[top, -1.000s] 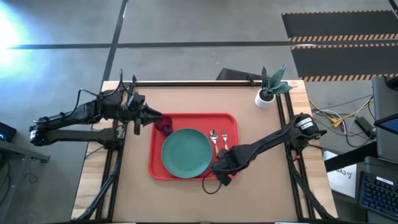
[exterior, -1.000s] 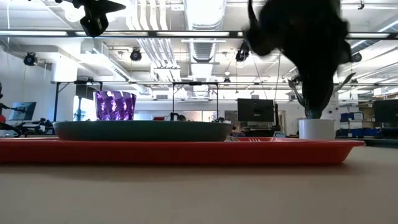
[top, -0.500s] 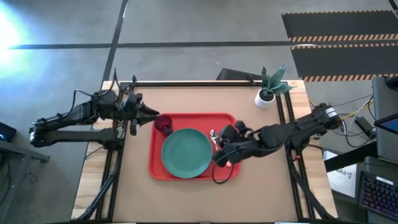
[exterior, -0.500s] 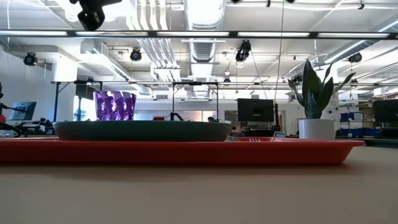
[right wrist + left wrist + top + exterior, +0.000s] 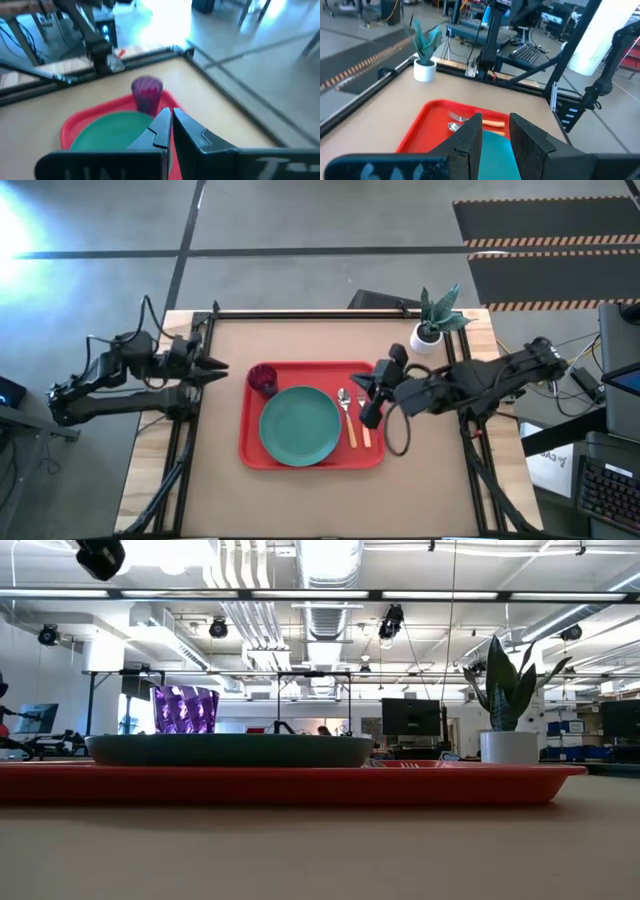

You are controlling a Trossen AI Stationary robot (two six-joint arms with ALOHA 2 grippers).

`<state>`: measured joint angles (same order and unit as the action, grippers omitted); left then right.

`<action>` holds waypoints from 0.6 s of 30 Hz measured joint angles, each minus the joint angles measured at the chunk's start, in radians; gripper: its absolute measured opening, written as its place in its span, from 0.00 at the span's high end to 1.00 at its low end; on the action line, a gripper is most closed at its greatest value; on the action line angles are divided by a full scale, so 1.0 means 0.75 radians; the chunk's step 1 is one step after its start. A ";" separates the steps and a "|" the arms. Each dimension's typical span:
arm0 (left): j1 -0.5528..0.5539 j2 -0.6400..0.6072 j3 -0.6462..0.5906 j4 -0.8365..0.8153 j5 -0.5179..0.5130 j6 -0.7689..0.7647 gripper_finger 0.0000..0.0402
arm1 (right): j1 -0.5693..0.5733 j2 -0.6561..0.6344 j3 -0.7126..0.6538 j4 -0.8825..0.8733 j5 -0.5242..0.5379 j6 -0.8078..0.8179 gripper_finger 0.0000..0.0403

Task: Pick and place plate/cup/fork/spoon on tray
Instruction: Return to Home Position

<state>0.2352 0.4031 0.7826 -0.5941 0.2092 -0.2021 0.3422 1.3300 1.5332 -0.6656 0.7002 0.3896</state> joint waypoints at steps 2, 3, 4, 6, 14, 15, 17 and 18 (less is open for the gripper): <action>0.000 -0.030 -0.001 -0.002 0.000 0.033 0.80 | -0.014 -0.032 -0.005 0.064 -0.001 -0.101 0.98; 0.000 -0.045 -0.001 -0.001 0.001 0.041 0.80 | -0.021 -0.049 -0.010 0.092 -0.014 -0.146 0.98; 0.000 -0.063 -0.001 0.000 0.001 0.045 0.80 | -0.030 -0.066 -0.016 0.121 -0.051 -0.185 0.98; 0.000 -0.106 -0.003 -0.006 0.001 0.057 0.80 | -0.050 -0.104 -0.033 0.193 -0.136 -0.271 0.98; 0.000 -0.260 -0.040 -0.072 0.001 0.069 0.80 | -0.185 -0.323 -0.300 0.449 -0.370 -0.397 0.98; 0.000 -0.284 -0.059 -0.071 0.001 0.059 0.80 | -0.209 -0.360 -0.359 0.475 -0.396 -0.373 0.98; 0.000 -0.330 -0.102 -0.071 0.001 0.010 0.80 | -0.253 -0.434 -0.492 0.563 -0.459 -0.327 0.98; 0.000 -0.354 -0.123 -0.070 0.001 -0.012 0.80 | -0.273 -0.479 -0.570 0.626 -0.492 -0.309 0.98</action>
<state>0.2352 0.1375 0.6902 -0.6469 0.2099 -0.2114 0.1371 0.9707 1.1058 -0.1964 0.3312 0.1579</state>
